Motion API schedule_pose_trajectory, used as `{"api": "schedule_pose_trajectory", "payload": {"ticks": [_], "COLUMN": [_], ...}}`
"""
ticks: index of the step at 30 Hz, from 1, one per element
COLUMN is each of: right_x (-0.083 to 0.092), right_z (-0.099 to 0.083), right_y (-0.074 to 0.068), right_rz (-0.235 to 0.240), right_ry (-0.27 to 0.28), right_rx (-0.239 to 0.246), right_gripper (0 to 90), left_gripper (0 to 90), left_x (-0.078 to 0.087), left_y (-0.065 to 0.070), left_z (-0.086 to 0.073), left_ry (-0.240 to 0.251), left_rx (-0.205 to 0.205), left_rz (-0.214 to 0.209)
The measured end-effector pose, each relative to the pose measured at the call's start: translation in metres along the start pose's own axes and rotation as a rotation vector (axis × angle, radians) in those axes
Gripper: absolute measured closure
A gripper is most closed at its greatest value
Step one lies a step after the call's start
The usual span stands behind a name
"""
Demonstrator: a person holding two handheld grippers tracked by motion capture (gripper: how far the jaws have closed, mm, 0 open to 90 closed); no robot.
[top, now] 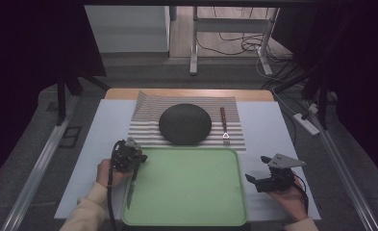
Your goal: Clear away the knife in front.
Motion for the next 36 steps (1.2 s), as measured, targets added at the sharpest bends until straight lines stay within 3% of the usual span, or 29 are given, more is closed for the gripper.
{"api": "schedule_pose_trajectory", "payload": {"ticks": [2, 7, 8, 9, 12, 14, 15, 16, 17, 20, 26, 36], "right_x": [0.0, 0.001, 0.002, 0.002, 0.002, 0.002, 0.002, 0.002, 0.002, 0.002, 0.002, 0.003], "right_z": [0.0, 0.0, 0.0, 0.0, 0.0, 0.001, 0.001, 0.001, 0.001, 0.001, 0.001, 0.001], "right_y": [0.0, 0.0, -0.001, -0.001, -0.001, -0.001, -0.001, -0.001, -0.001, -0.001, 0.0, 0.0], "right_rz": [0.002, 0.003, 0.004, 0.004, -0.003, -0.002, -0.002, 0.002, 0.003, 0.004, 0.0, -0.004], "right_ry": [0.003, 0.004, 0.005, 0.005, 0.007, 0.01, 0.01, 0.011, 0.012, 0.014, 0.019, 0.027], "right_rx": [-0.001, -0.001, 0.004, 0.004, 0.0, -0.002, -0.002, 0.001, 0.002, 0.003, -0.002, 0.002], "right_gripper": [7.6, 7.6, 7.6, 7.6, 7.6, 7.6, 7.6, 7.6, 7.6, 7.6, 7.6, 7.6], "left_gripper": [88.6, 88.6, 87.6, 84.8, 63.0, 51.1, 51.1, 41.7, 38.1, 30.4, 26.2, 24.8], "left_x": [0.002, 0.015, 0.021, 0.021, 0.036, 0.039, 0.042, 0.045, 0.047, 0.054, 0.061, 0.059], "left_y": [0.001, 0.005, 0.007, 0.007, 0.012, 0.013, 0.013, 0.013, 0.013, 0.012, 0.009, 0.009], "left_z": [0.001, 0.001, -0.001, -0.001, -0.013, -0.017, -0.021, -0.025, -0.029, -0.038, -0.059, -0.06], "left_ry": [0.012, 0.097, 0.135, 0.135, 0.201, 0.209, 0.216, 0.224, 0.23, 0.24, 0.22, 0.21], "left_rx": [-0.002, -0.001, 0.001, 0.001, 0.006, 0.012, 0.021, 0.03, 0.043, 0.062, 0.078, 0.069], "left_rz": [-0.002, -0.012, -0.013, -0.013, -0.001, 0.005, 0.016, 0.03, 0.042, 0.072, 0.104, 0.1]}}
Point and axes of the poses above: each handheld gripper's, and its own axes: x roughly backward along the jaws, z roughly out of its top, y roughly to its right, the point moved 4 cm from there along -x, roughly forward along the jaws, and after that the axes turned 11 degrees about -z, right-handed, at the moved point
